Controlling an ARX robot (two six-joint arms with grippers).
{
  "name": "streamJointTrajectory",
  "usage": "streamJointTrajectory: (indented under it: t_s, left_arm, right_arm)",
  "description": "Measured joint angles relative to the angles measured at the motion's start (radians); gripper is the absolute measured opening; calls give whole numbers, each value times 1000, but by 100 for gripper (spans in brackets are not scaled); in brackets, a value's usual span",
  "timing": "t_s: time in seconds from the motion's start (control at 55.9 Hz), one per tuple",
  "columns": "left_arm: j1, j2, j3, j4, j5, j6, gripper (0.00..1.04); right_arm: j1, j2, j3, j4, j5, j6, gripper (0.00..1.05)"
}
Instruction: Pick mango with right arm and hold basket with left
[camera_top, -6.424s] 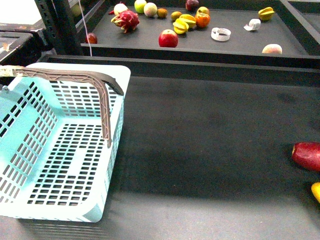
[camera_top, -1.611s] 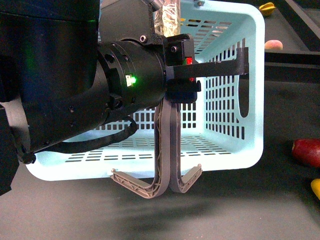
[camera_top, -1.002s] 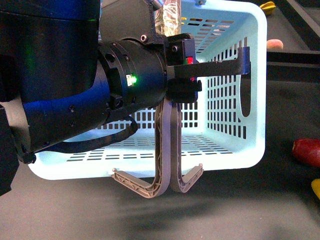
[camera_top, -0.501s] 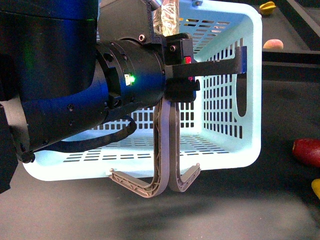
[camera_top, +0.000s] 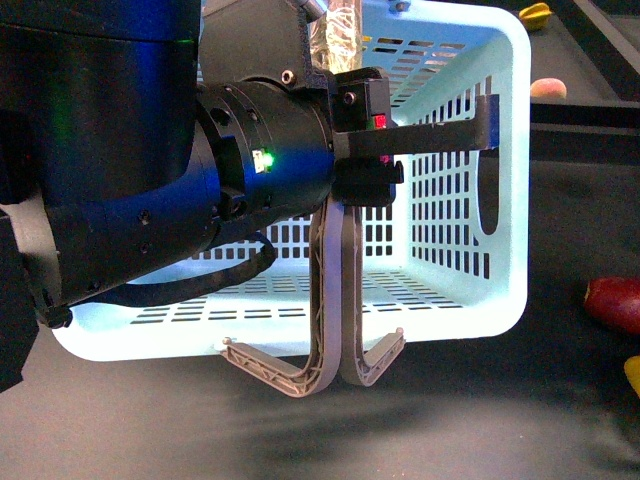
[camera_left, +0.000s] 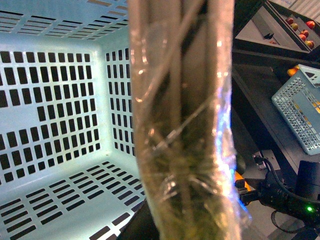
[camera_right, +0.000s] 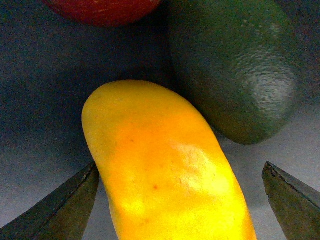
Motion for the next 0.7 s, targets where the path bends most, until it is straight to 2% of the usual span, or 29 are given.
streamJointTrajectory:
  t_s: [0.179,0.34,0.465,0.573,0.698]
  left_arm:
    - [0,0,0,0,0,0,6]
    - [0,0,0,0,0,0,6]
    - [0,0,0,0,0,0,6]
    - [0,0,0,0,0,0,6]
    - [0,0,0,0,0,0,6]
  right_arm:
    - [7,21,24,-15,10,6,95]
    - [10,29,25,-14,10,6,75]
    - [10,29,24,-14,10,6,66]
    - [9,21,11,-12,-1,8,65]
    - [16,-61,-75,-10,-72,32,64]
